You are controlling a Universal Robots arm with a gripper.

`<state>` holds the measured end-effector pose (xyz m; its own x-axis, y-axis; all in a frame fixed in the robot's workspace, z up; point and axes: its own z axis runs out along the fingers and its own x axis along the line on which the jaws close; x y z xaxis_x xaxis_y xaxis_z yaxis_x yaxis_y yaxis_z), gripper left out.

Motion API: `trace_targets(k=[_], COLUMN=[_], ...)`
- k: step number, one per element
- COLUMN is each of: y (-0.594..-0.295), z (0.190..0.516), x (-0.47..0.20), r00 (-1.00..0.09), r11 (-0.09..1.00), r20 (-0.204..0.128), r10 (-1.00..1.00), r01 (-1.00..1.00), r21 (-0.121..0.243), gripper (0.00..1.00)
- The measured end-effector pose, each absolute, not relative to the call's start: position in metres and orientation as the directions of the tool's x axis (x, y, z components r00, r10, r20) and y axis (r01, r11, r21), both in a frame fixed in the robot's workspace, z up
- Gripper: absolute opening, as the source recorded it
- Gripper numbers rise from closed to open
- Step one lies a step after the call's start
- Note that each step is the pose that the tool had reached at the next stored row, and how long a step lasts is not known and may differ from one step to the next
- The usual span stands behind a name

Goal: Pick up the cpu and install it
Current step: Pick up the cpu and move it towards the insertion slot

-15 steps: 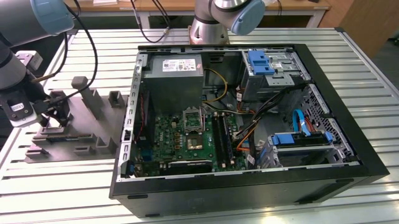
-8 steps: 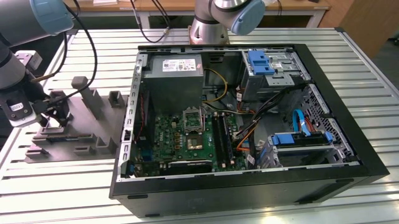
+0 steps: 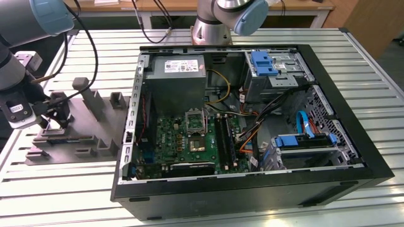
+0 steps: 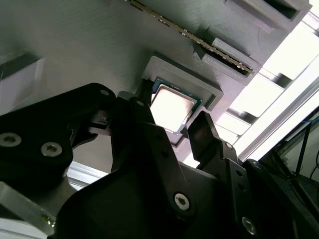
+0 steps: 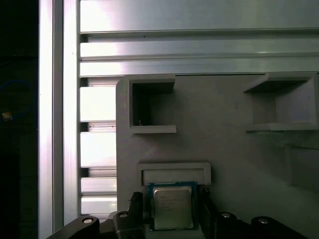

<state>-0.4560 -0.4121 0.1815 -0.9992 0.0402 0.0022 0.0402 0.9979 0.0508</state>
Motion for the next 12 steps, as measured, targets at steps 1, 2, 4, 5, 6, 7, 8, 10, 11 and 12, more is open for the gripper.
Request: trace_targets(k=[1,2,4,5,6,7,8,10,11,12], y=[-0.4121,-0.4121,-0.4121,-0.4121,-0.4121,-0.4121,-0.4121,-0.4121,-0.4121,-0.4121], z=[0.1815,0.1815,0.1816,0.1815,0.1815,0.1815,0.1815,0.1818,0.1821,0.1824], x=[-0.4560,-0.4561,-0.4561,-0.4561,-0.4561,-0.4561,-0.4561,-0.4561,-0.4561,-0.4561], r00=[-0.999,-0.999,-0.999,-0.999,-0.999,-0.999,-0.999,-0.999,-0.999,-0.999], r11=[0.998,0.998,0.998,0.998,0.998,0.998,0.998,0.998,0.998,0.998], r20=[0.002,0.002,0.002,0.002,0.002,0.002,0.002,0.002,0.002,0.002], r10=[0.040,0.040,0.040,0.040,0.040,0.040,0.040,0.040,0.040,0.040], r01=[0.040,0.040,0.040,0.040,0.040,0.040,0.040,0.040,0.040,0.040], r21=[0.051,0.051,0.051,0.051,0.051,0.051,0.051,0.051,0.051,0.051], gripper=[0.56,0.56,0.56,0.56,0.56,0.56,0.55,0.48,0.48,0.48])
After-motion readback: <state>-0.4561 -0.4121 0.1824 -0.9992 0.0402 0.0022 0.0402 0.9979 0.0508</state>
